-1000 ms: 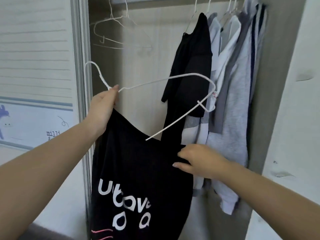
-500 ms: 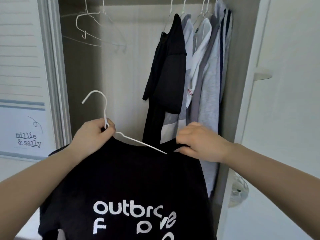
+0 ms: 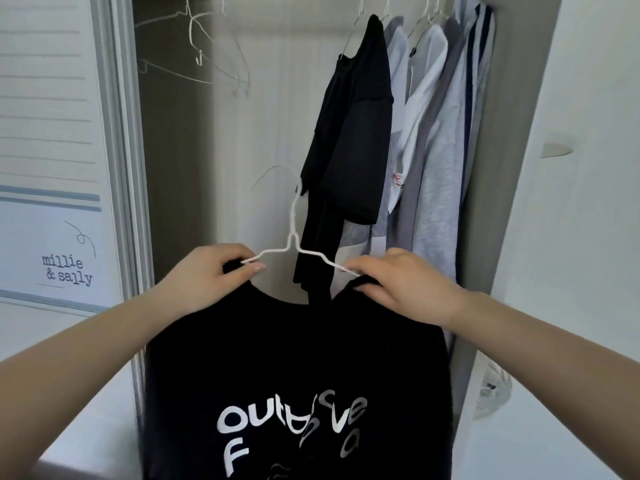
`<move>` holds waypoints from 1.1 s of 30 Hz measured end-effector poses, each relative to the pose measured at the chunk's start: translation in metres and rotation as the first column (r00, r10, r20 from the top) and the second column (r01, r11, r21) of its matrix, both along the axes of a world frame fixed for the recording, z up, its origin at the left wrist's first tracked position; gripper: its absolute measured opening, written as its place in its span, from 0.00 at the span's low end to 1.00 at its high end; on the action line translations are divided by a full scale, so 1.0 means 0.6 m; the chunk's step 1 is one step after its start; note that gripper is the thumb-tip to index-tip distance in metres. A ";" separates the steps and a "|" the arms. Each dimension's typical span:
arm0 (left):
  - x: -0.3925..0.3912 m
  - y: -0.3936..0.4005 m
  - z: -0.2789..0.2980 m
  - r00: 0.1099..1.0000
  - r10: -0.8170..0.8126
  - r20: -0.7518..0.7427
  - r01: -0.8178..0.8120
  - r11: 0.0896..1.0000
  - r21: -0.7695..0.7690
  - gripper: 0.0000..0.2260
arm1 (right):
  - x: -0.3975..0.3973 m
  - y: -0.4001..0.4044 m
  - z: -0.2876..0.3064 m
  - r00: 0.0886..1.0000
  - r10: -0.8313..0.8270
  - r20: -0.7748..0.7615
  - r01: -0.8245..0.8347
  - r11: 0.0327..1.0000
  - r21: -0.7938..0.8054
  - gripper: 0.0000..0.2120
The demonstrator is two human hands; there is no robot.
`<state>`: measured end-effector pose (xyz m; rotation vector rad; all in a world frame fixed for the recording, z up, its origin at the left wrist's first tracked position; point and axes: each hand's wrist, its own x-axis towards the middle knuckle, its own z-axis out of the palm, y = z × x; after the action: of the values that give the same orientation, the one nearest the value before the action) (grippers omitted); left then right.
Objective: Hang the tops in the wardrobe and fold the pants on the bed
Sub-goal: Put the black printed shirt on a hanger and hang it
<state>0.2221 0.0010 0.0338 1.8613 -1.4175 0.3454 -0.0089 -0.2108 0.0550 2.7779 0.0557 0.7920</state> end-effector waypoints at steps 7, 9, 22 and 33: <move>0.041 0.016 -0.011 0.994 0.095 -0.048 -0.098 0.993 -0.072 0.17 | -0.007 -0.011 -0.008 0.997 0.080 -0.016 -0.072 0.953 0.295 0.06; 0.039 0.013 -0.002 0.995 0.088 -0.043 -0.093 0.989 -0.113 0.14 | -0.009 -0.016 -0.011 0.998 0.060 -0.037 -0.041 0.922 0.384 0.09; 0.056 -0.010 0.014 0.941 0.113 -0.319 -0.203 0.942 -0.267 0.03 | 0.010 0.050 0.012 0.982 0.183 0.054 -0.111 0.316 0.942 0.13; -0.033 -0.117 0.011 0.852 -0.256 -0.457 0.108 0.939 -0.325 0.35 | 0.102 0.080 0.077 0.973 0.023 0.229 -0.227 -0.076 0.971 0.10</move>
<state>0.2023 -0.0691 0.0401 1.4237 -1.1071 -0.0289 0.0523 -0.1629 0.1011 4.1703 -0.6160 1.6092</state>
